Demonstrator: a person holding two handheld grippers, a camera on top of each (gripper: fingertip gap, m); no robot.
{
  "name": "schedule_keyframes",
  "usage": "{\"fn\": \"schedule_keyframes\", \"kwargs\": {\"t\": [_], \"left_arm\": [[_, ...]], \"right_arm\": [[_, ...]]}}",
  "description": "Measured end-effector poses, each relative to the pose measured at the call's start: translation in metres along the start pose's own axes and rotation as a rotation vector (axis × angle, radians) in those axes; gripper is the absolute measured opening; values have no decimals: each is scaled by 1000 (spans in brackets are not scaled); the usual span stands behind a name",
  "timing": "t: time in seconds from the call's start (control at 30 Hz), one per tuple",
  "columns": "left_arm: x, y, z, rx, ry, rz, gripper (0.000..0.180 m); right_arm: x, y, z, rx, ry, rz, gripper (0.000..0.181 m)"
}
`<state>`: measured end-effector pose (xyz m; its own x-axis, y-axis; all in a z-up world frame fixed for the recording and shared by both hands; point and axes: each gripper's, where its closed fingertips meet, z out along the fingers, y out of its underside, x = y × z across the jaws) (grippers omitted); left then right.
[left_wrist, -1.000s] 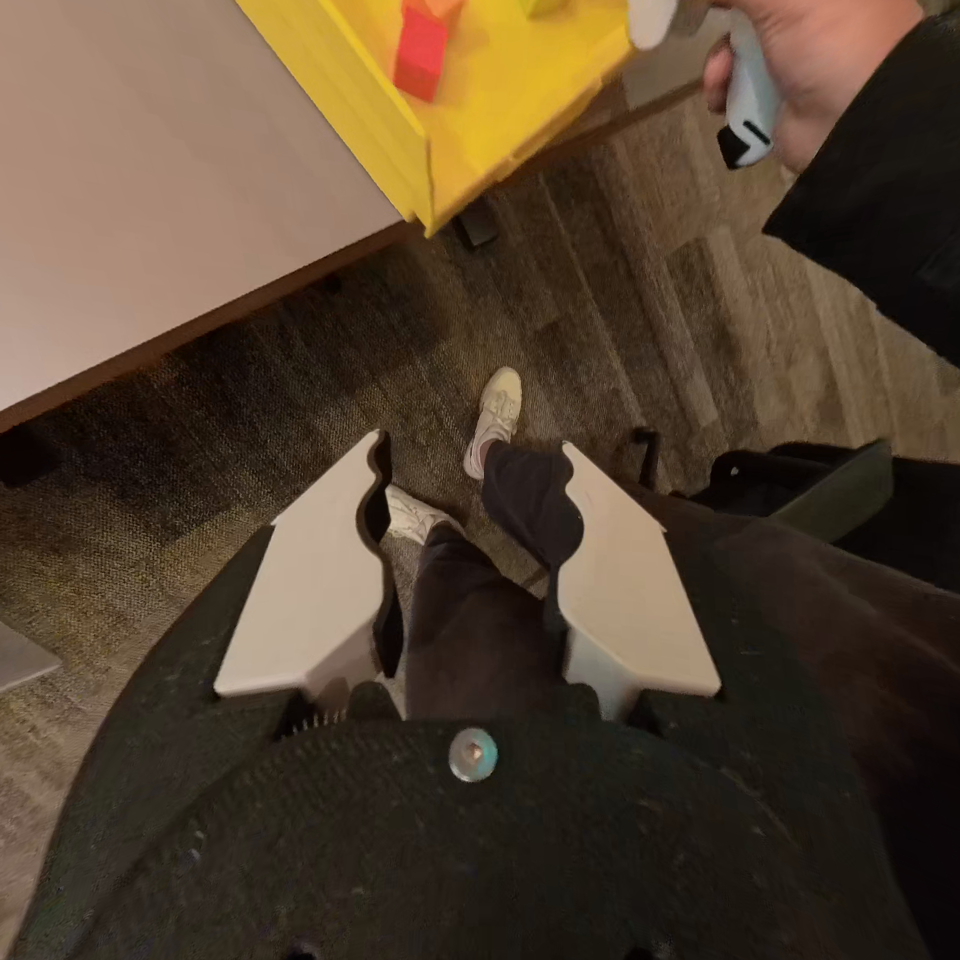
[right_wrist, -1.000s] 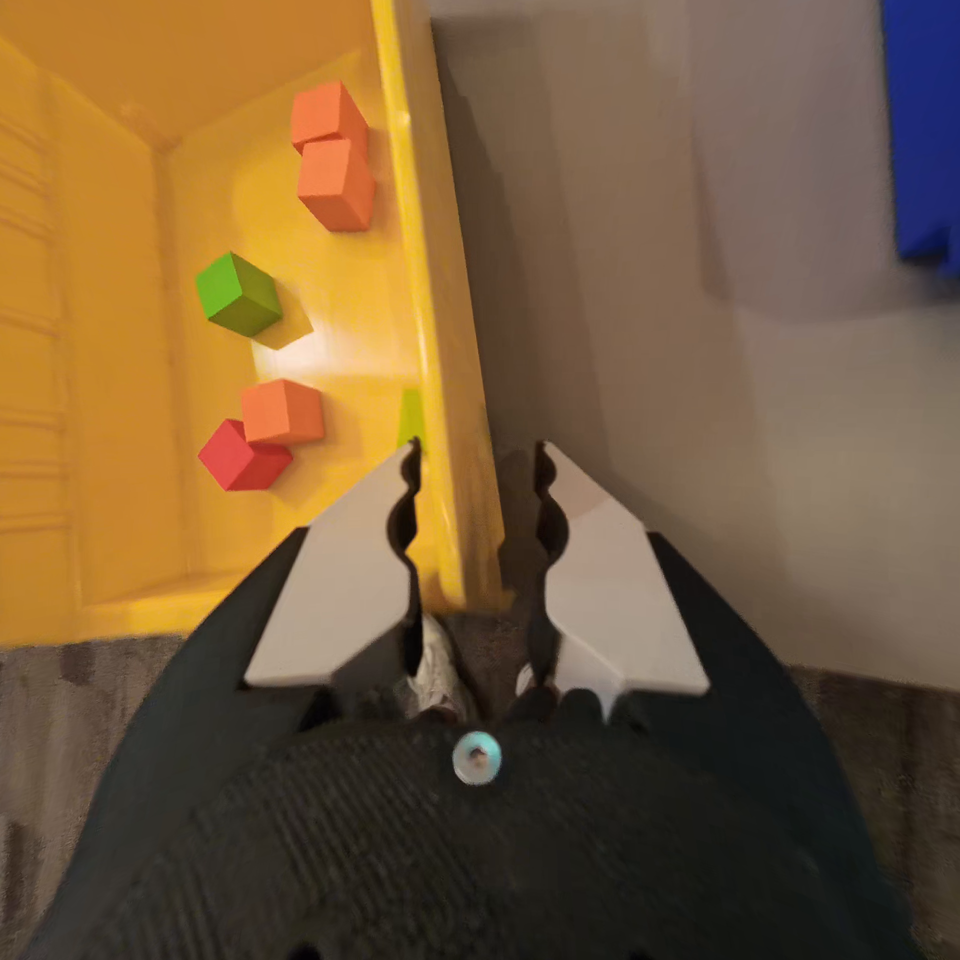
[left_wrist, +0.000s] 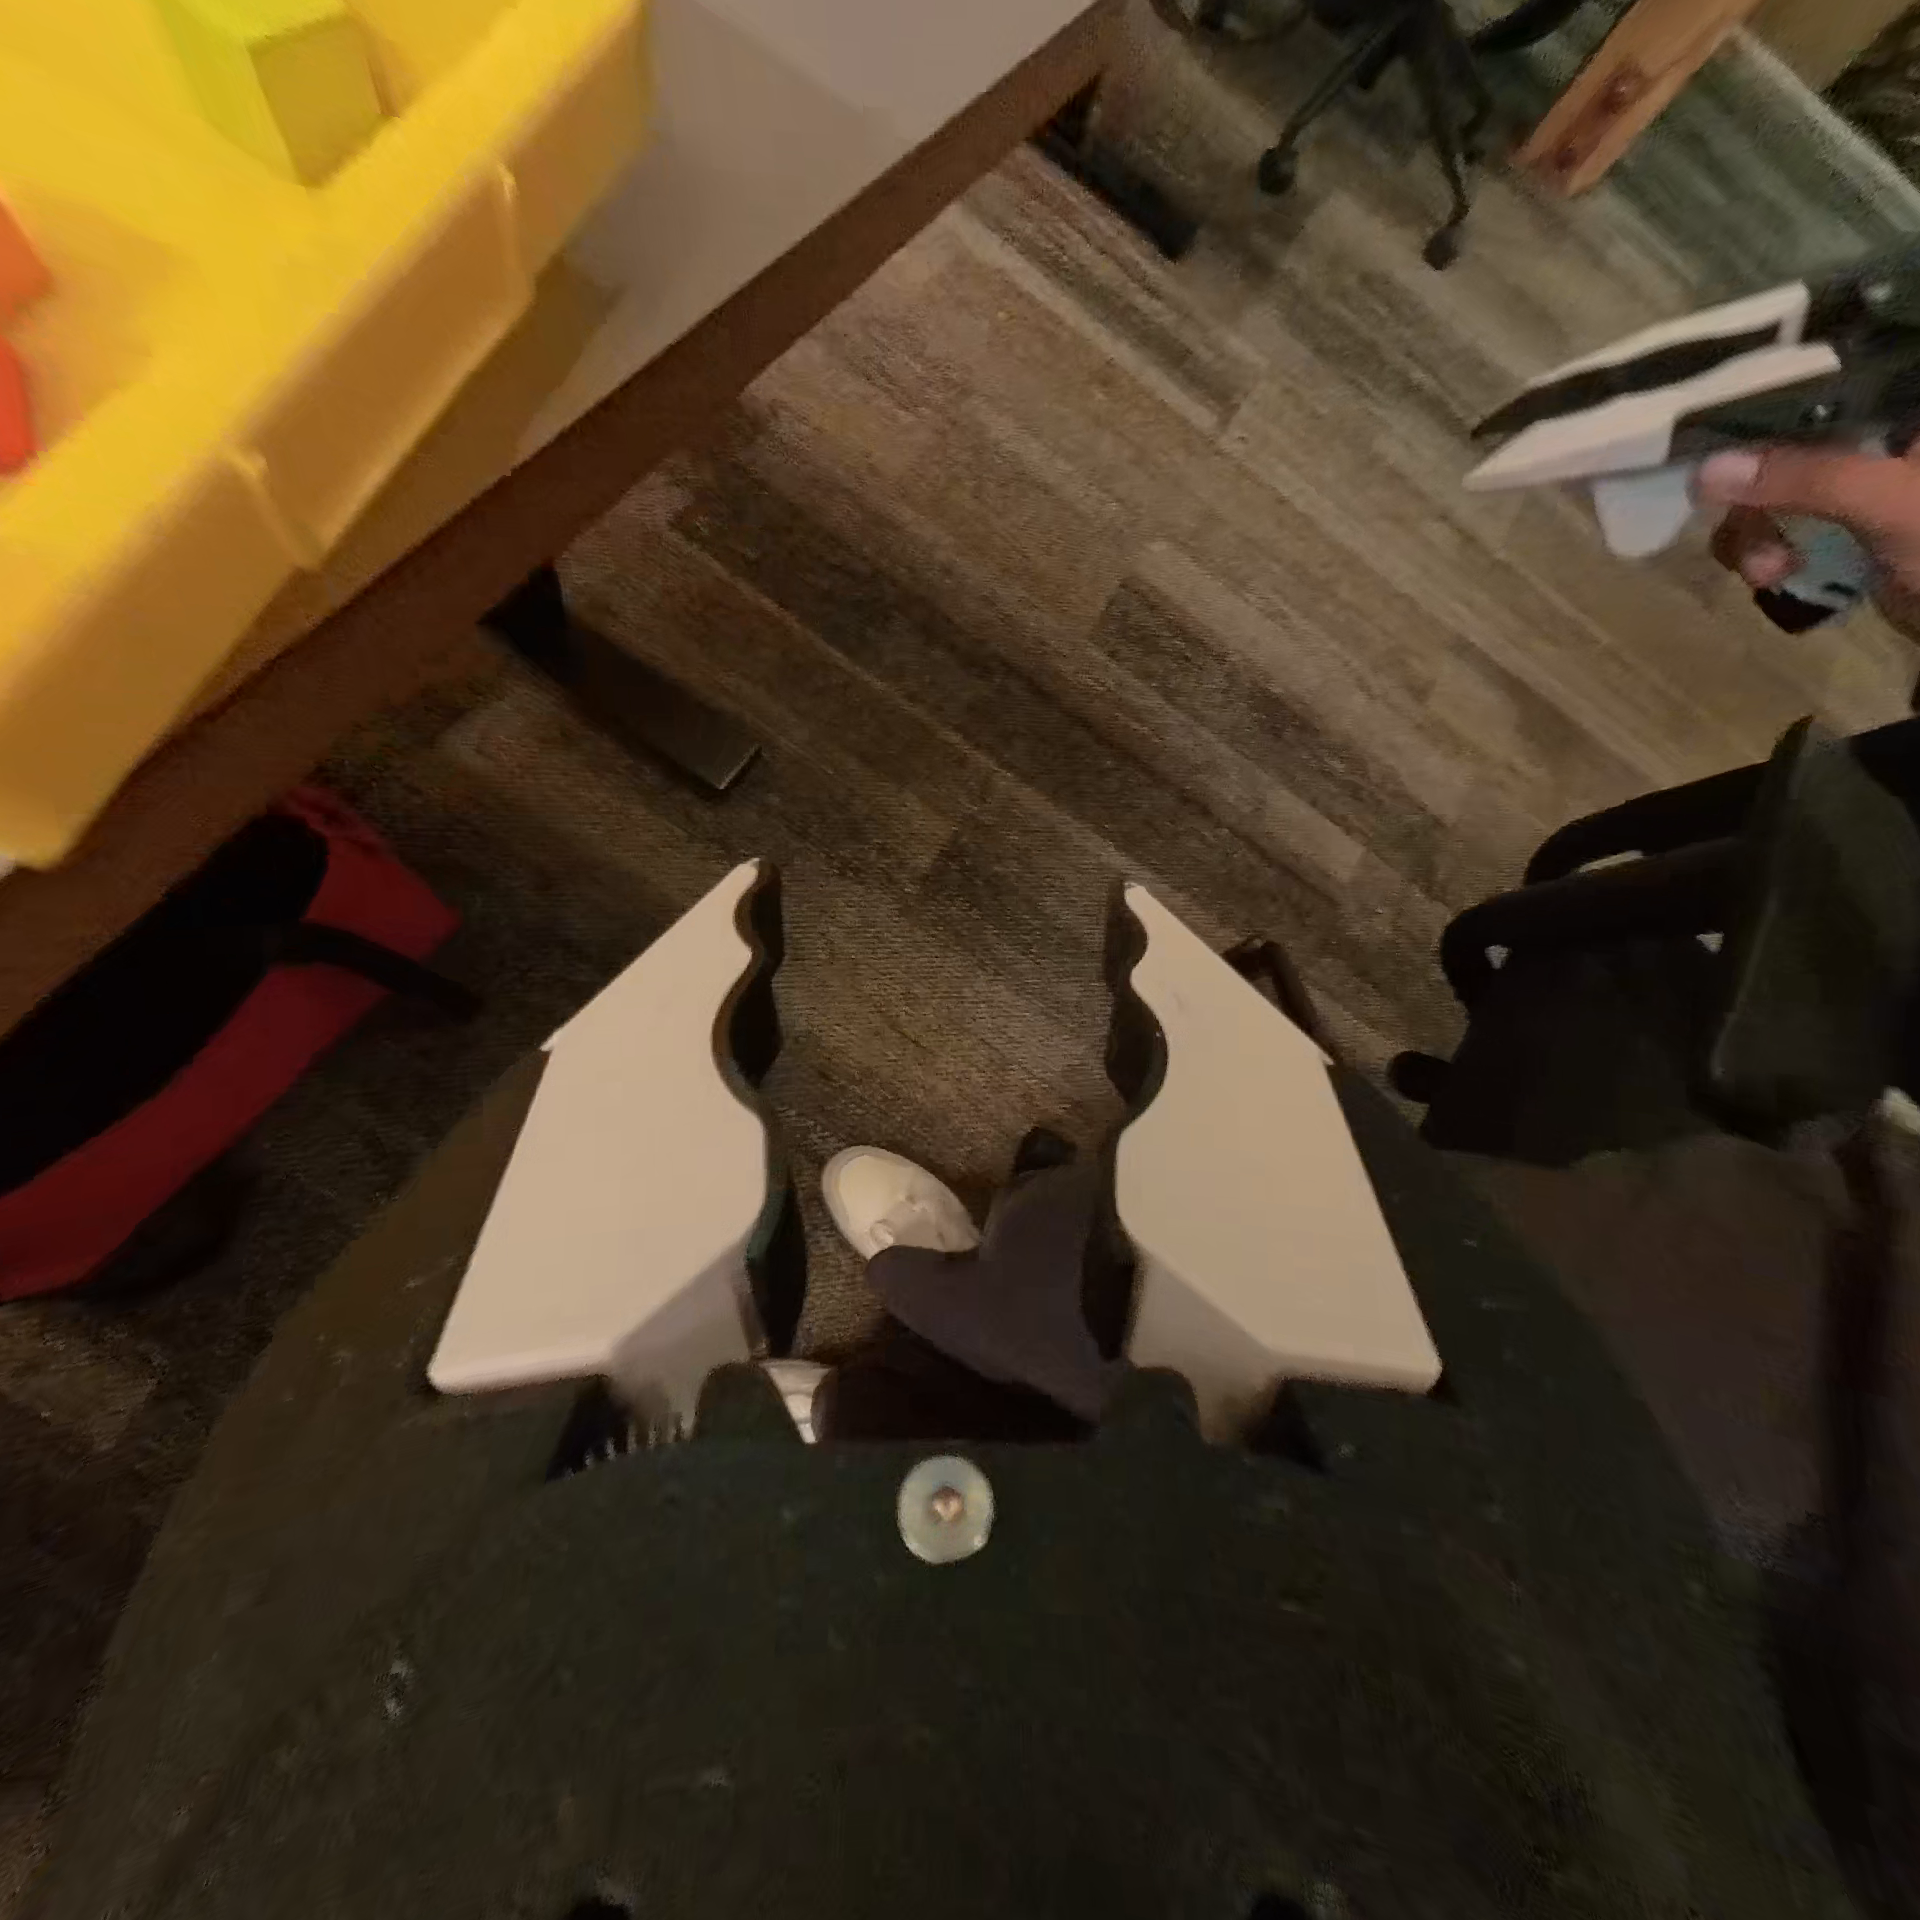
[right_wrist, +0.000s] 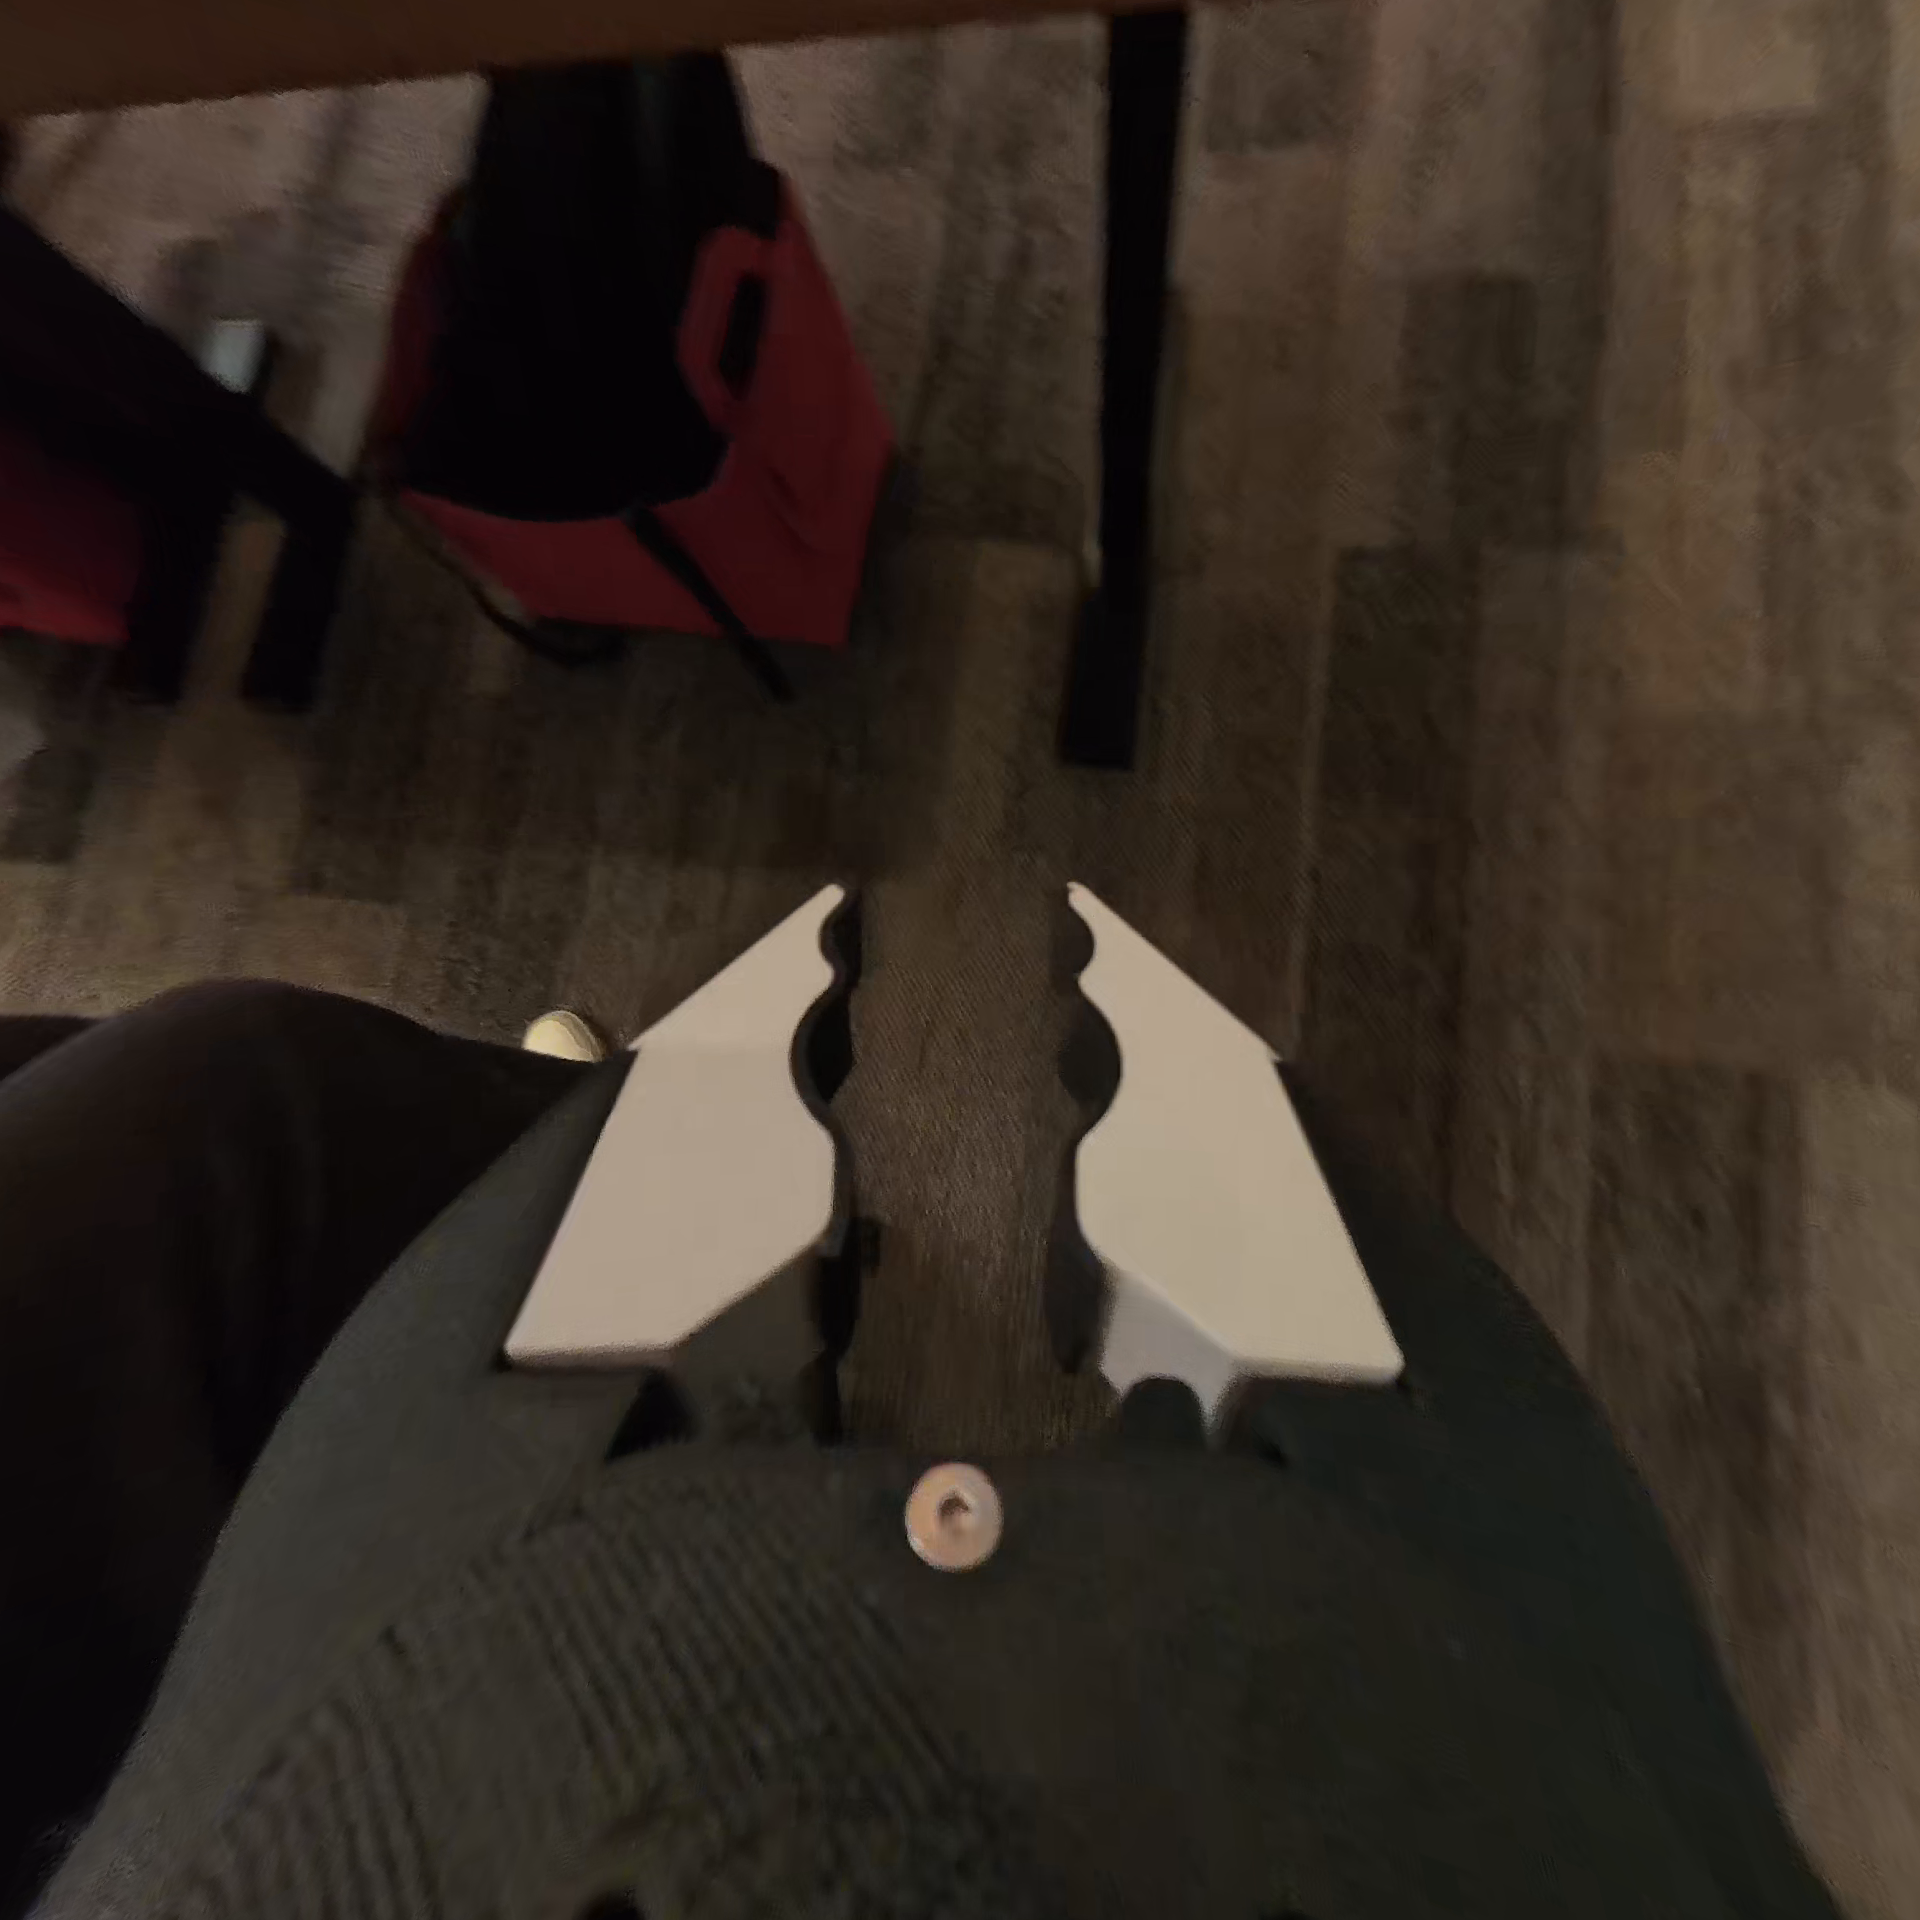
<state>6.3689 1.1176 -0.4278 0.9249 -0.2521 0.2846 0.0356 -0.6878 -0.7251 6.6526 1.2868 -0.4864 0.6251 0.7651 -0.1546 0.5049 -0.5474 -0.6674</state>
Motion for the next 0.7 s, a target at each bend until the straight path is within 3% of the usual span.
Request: {"fn": "schedule_keyframes", "kwargs": {"t": [0.13,0.23,0.33,0.4,0.57,0.7], "left_arm": [[1,44,-9,9,-191,2,60],[13,92,-15,8,-370,-40,59],[53,166,6,-60,-451,-171,59],[92,193,19,20,-551,-209,54],[202,197,13,248,-616,-429,46],[231,182,-18,217,-762,-268,47]], "right_arm": [[-35,-13,66,104,-207,-129,26],[-63,-26,89,275,-362,-113,0],[-81,-73,28,492,-648,-18,0],[-61,-73,-10,651,-568,-164,0],[-44,-45,-76,618,-788,-19,0],[-23,-21,-94,583,-837,122,0]]}}
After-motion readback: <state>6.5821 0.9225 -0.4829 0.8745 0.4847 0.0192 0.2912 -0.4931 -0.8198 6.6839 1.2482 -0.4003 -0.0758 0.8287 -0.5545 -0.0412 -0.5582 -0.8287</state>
